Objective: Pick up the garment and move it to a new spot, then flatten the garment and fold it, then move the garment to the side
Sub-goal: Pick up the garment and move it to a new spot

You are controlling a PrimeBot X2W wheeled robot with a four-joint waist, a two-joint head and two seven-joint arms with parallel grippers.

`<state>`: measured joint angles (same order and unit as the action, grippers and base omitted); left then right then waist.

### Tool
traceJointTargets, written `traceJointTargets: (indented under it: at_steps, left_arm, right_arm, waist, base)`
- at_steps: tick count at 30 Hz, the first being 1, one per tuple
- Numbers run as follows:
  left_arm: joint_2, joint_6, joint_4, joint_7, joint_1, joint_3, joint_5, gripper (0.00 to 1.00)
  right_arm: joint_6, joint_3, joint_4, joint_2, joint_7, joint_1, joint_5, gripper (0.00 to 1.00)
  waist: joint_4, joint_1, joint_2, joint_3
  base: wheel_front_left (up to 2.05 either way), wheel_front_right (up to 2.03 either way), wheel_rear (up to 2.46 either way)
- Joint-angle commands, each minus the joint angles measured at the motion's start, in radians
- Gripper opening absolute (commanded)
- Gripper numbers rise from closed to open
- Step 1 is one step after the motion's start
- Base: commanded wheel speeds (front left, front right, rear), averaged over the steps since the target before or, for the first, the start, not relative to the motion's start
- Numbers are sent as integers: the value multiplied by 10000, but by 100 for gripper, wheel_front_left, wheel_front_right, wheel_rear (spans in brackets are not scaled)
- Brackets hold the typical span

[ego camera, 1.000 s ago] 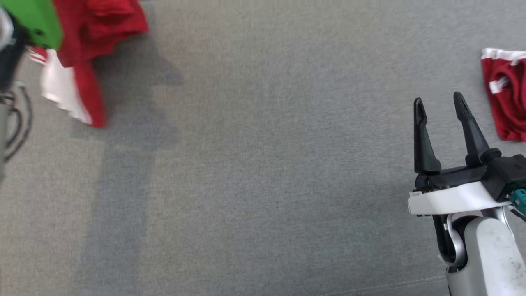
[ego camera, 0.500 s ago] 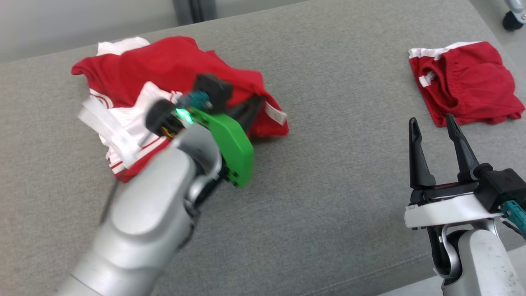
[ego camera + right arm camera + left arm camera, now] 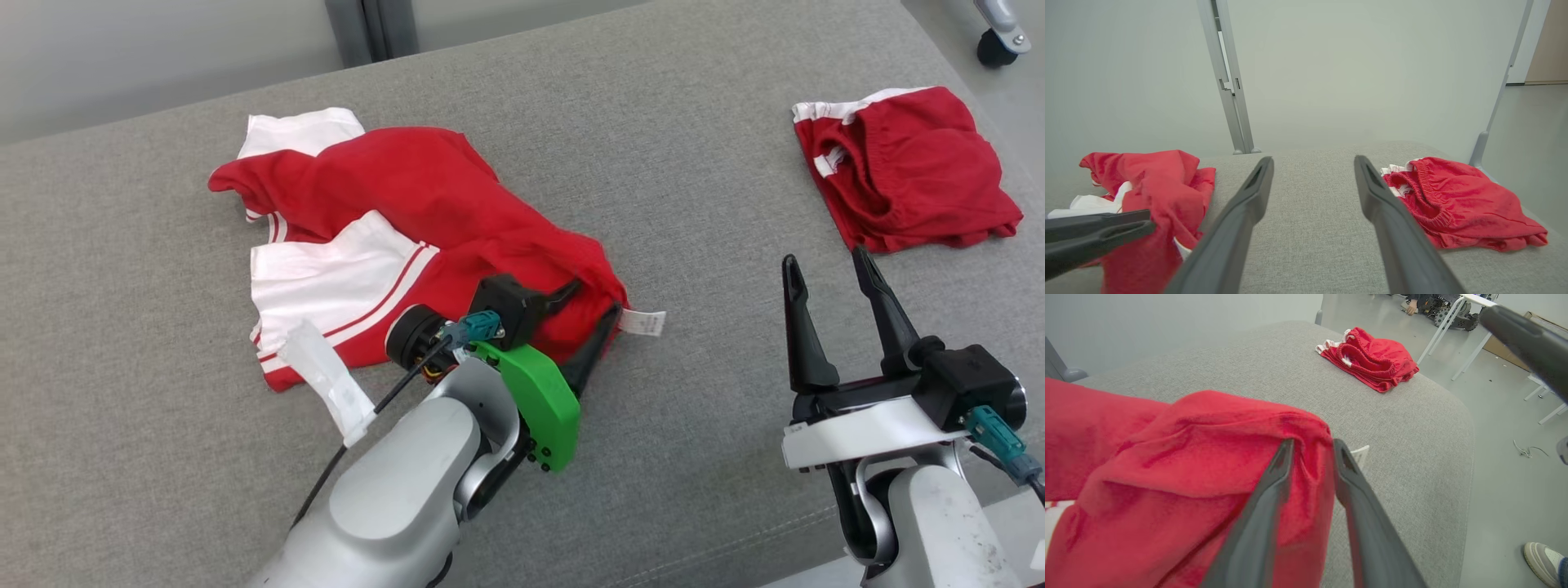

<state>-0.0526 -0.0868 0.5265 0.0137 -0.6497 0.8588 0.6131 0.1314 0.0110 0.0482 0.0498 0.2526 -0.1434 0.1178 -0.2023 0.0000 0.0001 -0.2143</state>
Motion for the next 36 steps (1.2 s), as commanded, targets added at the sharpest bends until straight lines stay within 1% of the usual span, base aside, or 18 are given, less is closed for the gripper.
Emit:
traceJointTargets:
  at_steps: [1,7,9,15,19,25,28,31,33,36]
  left_arm:
    - [2,88,54,247,132,39,-40,100]
    - [10,388,89,1128,226,124,-26,100]
    - [1,519,102,1390,278,0,-17,100]
    - [-483,927,34,2040,751,-497,153,100]
    - [-911,1300,-173,2344,1467,-997,302,100]
    - [-1472,1862,-847,2526,2881,-2068,507,100]
    - [-1647,2175,-1635,2518,3600,-2956,171,100]
    - [-1696,2342,-2293,2505,4361,-3680,-215,100]
    - [-1607,2419,-2732,2502,4883,-4263,-466,100]
    - [-1526,2400,-3011,2501,5530,-4771,-799,100]
  right_arm:
    - [-15,12,42,14,60,151,39,100]
    - [-15,21,215,14,71,171,32,100]
    - [-15,23,291,15,60,195,8,100]
    - [-15,101,612,14,-113,240,-293,100]
    - [-15,223,873,18,-229,345,-462,100]
    - [-15,140,1190,17,-290,526,-536,100]
    - [-15,108,1321,17,-259,637,-428,100]
    - [-15,51,1438,20,-207,682,-238,100]
    - [-15,-12,1515,15,-154,777,-97,100]
    - [-15,56,1628,15,-108,828,46,100]
  waist:
    - [115,0,-1,73]
    - [500,0,-1,340]
    - [642,0,-1,486]
    - [1024,0,-1,1062]
    - [1236,0,-1,1456]
    - [1499,0,-1,1857]
    - [1608,0,-1,1935]
    - [1667,0,-1,1959]
    - [1701,0,-1,1987]
    - [1718,0,-1,2012]
  base:
    - [0,0,0]
    - [0,0,0]
    - [0,0,0]
    - [0,0,0]
    - [0,0,0]
    - [0,0,0]
    - [0,0,0]
    - [0,0,0]
    - [0,0,0]
    - [0,0,0]
